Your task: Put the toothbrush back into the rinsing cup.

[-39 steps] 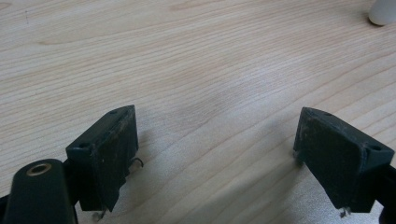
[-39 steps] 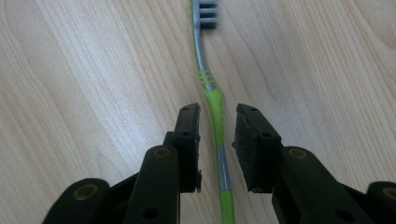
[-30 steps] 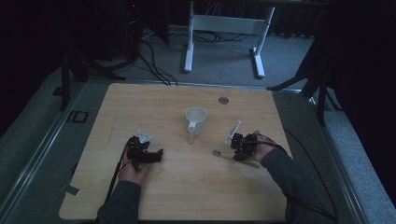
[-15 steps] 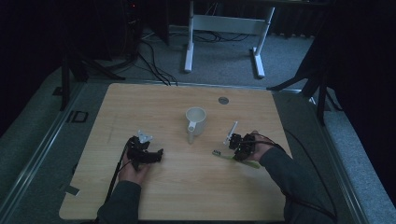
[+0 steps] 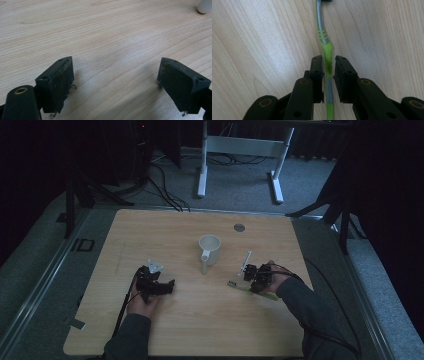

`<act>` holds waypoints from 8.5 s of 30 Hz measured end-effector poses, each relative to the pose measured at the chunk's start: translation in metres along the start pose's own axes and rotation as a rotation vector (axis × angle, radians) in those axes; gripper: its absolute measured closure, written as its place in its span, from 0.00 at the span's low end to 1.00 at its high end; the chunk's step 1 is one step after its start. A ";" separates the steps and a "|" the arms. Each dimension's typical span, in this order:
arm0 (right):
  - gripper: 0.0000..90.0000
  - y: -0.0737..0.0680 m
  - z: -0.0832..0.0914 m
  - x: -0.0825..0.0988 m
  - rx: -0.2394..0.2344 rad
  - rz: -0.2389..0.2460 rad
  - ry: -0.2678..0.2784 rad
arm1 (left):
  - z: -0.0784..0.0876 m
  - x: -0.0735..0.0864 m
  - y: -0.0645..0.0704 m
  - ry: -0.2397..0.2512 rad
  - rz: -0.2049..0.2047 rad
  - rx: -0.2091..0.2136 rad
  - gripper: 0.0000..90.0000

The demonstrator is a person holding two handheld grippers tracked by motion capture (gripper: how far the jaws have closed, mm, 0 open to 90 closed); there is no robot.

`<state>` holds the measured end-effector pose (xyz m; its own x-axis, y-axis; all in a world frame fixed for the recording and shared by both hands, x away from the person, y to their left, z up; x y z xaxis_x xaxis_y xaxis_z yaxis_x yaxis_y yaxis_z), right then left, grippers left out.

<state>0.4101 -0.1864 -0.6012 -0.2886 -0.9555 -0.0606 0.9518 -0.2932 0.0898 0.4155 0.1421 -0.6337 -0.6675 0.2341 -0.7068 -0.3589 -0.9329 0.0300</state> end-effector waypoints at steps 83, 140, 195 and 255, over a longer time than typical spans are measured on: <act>0.91 -0.002 -0.003 0.000 -0.059 -0.028 0.031 | 0.000 0.000 0.000 0.000 0.000 0.000 0.16; 0.91 0.014 0.044 -0.045 -0.043 -0.215 0.528 | 0.000 0.000 0.000 0.000 0.000 0.000 0.16; 0.91 0.028 0.078 -0.077 0.026 -0.349 0.810 | 0.000 0.000 0.000 0.001 0.001 0.000 0.16; 0.91 0.035 0.106 -0.107 -0.056 -0.431 1.061 | 0.000 0.000 0.000 0.000 0.000 0.000 0.16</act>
<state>0.4631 -0.0981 -0.4865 -0.3846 -0.2603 -0.8856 0.8061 -0.5622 -0.1848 0.4155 0.1421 -0.6336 -0.6676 0.2346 -0.7066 -0.3593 -0.9328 0.0298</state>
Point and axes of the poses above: each handheld gripper's, and its own axes: z roughly backward along the jaws, x roughly out of its underside, y roughly to its right, the point moved 10 cm from there along -z, roughly forward along the jaws, and after that the axes turned 2 degrees about z, right-handed, at the moved point
